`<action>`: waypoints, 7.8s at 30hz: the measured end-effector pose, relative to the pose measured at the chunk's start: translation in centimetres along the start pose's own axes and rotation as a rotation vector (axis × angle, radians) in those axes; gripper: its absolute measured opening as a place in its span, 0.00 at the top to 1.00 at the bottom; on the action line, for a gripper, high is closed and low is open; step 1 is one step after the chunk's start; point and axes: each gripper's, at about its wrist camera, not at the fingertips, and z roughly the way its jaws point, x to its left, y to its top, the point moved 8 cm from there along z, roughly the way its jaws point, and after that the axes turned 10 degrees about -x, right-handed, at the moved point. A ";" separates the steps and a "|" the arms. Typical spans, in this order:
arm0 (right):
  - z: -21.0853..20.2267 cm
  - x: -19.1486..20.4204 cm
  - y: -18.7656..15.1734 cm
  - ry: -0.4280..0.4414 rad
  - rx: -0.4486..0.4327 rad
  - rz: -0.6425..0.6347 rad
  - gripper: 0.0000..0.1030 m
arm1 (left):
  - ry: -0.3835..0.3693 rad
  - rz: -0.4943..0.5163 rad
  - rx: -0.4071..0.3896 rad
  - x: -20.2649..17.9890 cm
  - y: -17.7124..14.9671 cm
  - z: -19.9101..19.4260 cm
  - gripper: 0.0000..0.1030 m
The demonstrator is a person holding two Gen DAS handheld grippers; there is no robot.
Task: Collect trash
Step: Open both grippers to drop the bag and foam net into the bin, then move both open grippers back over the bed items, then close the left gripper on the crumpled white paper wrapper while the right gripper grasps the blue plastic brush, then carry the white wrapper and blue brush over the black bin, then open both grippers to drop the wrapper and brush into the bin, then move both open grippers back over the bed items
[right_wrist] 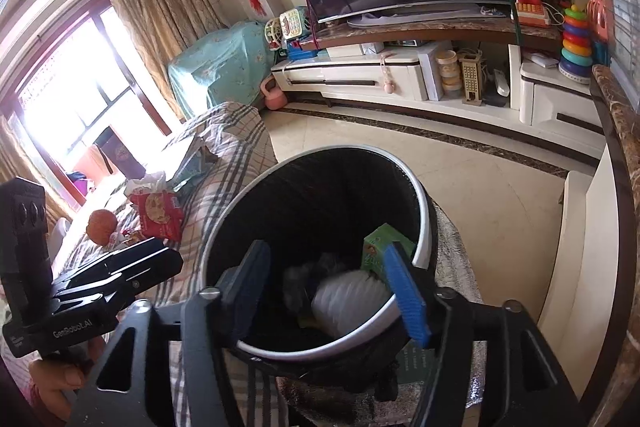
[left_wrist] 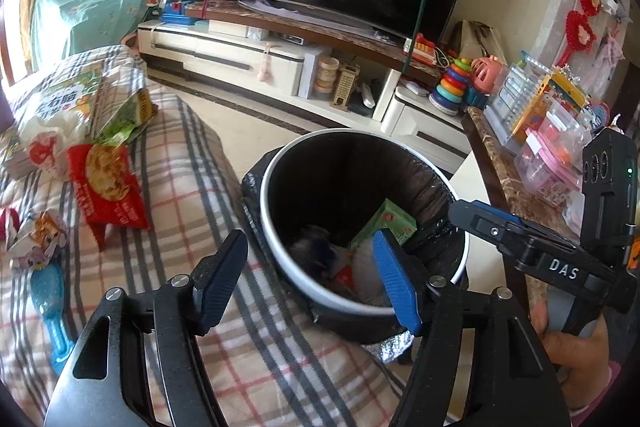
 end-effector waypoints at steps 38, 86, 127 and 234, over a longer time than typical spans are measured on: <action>1.9 18.2 -8.1 0.244 0.091 -0.152 0.08 | 0.264 -0.311 -0.078 19.2 -8.1 -13.5 0.30; 3.2 19.3 -14.0 0.112 0.159 -0.198 0.68 | 0.147 -0.305 -0.018 22.9 -4.0 -4.7 0.31; 0.1 15.7 -11.1 0.224 0.159 -0.164 0.80 | 0.044 -0.260 0.046 12.4 -9.3 -11.0 0.71; 0.8 1.4 0.4 0.064 0.037 0.035 0.09 | -0.040 -0.073 0.068 2.7 -2.1 -1.4 0.29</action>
